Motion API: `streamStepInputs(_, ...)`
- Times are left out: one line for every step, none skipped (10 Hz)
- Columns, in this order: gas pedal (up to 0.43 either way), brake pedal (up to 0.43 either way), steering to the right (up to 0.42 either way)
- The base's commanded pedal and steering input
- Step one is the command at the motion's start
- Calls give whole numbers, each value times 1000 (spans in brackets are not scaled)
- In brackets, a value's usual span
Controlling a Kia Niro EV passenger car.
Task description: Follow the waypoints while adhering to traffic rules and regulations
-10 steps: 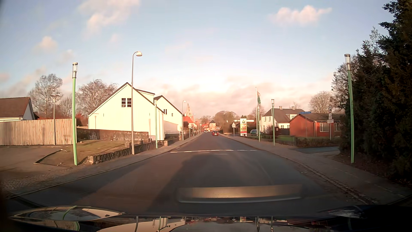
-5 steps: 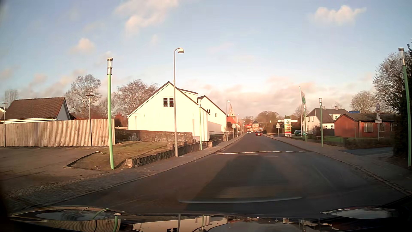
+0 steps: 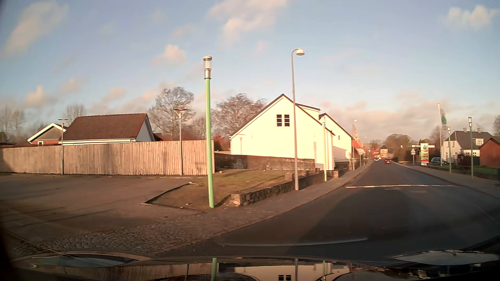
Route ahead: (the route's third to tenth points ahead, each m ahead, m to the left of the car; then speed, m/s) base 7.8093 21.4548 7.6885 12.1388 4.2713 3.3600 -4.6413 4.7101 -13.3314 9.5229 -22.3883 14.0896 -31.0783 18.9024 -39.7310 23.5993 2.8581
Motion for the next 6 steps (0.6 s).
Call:
streamStepInputs(150, 0, -758)
streamStepInputs(150, 0, -756)
streamStepInputs(150, 0, -745)
streamStepInputs(150, 0, -733)
streamStepInputs(130, 0, -710)
streamStepInputs(130, 0, -682)
